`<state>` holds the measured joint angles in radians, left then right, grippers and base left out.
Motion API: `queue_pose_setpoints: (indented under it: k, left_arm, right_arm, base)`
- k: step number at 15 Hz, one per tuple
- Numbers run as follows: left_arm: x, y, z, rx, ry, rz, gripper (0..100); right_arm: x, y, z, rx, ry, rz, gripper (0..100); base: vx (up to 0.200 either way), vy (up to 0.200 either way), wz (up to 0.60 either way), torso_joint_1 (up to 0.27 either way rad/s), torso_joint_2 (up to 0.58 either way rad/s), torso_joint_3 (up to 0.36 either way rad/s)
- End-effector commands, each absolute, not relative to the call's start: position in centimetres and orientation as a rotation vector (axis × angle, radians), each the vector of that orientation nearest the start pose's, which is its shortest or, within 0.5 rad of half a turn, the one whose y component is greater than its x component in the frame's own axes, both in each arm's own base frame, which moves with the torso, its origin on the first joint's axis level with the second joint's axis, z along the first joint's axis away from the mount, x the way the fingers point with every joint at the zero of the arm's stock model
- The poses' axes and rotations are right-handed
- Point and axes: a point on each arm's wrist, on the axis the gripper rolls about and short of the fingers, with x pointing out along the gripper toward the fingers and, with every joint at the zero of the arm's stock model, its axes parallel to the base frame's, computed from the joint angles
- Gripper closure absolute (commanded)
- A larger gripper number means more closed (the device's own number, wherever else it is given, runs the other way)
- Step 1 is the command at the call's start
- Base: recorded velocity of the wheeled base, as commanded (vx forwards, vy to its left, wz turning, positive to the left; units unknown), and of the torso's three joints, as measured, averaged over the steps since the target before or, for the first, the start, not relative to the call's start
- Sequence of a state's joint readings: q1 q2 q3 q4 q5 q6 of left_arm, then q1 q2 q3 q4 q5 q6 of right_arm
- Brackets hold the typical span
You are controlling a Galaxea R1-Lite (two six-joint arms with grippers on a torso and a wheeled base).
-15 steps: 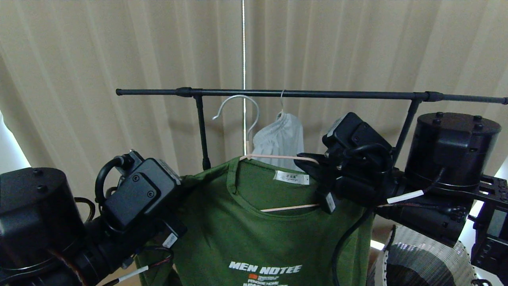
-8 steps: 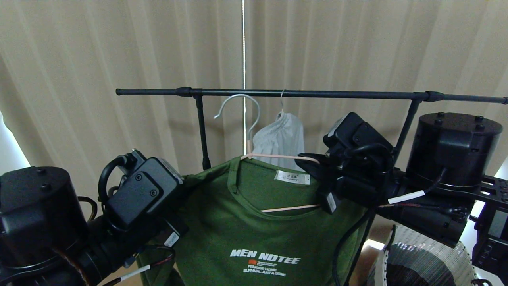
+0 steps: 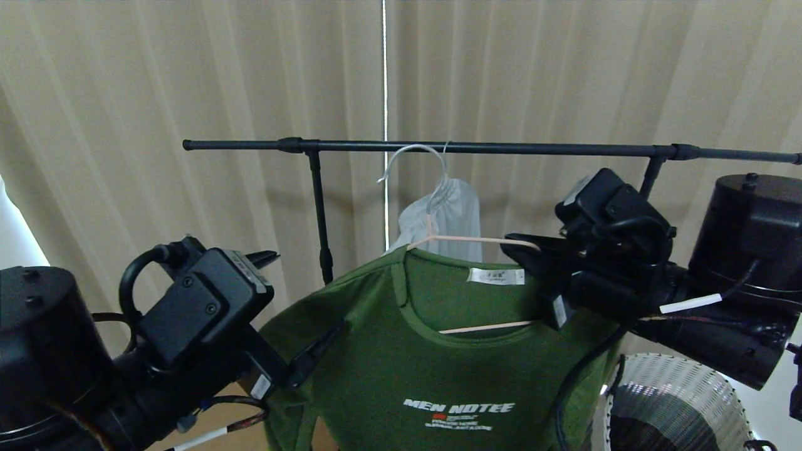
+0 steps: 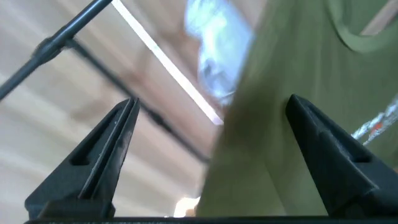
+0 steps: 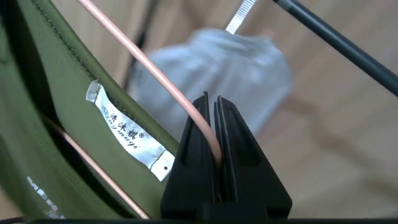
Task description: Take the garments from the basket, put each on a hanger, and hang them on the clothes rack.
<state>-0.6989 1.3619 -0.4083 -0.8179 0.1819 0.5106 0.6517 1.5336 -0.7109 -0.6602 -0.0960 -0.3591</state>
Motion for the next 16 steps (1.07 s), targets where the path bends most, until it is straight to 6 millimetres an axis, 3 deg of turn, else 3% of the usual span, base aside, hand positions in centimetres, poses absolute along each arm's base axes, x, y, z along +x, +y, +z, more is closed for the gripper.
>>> queue_pose_setpoints:
  k: [1,3,6,11,16]
  left_arm:
    - [14.3,-11.4,18.4,0.523,-0.038,-0.539,0]
    - [13.6,-10.7,18.0,0.511,-0.026,-0.537,0]
    - [12.8,-9.7,15.3,0.519,0.079,-0.544,0]
    - [14.7,-9.9,12.8,0.472,0.238,-0.559,0]
    - [15.0,-10.2,13.0,0.471,0.231,-0.576,0]
  right_arm:
    - [20.4,13.3,21.4,-0.393,0.034,0.509,100]
    - [20.1,12.1,21.7,-0.386,0.024,0.476,100]
    - [18.8,10.8,22.7,-0.364,-0.019,0.456,100]
    - [17.6,10.3,23.4,-0.352,-0.066,0.524,100]
    - [17.6,10.3,23.5,-0.350,-0.073,0.537,100]
  base:
    - [0.000,0.000,0.00,0.000,0.00,0.000]
    - [0.000,0.000,0.00,0.000,0.00,0.000]
    - [0.000,0.000,0.00,0.000,0.00,0.000]
    - [0.000,0.000,0.00,0.000,0.00,0.000]
    - [0.000,0.000,0.00,0.000,0.00,0.000]
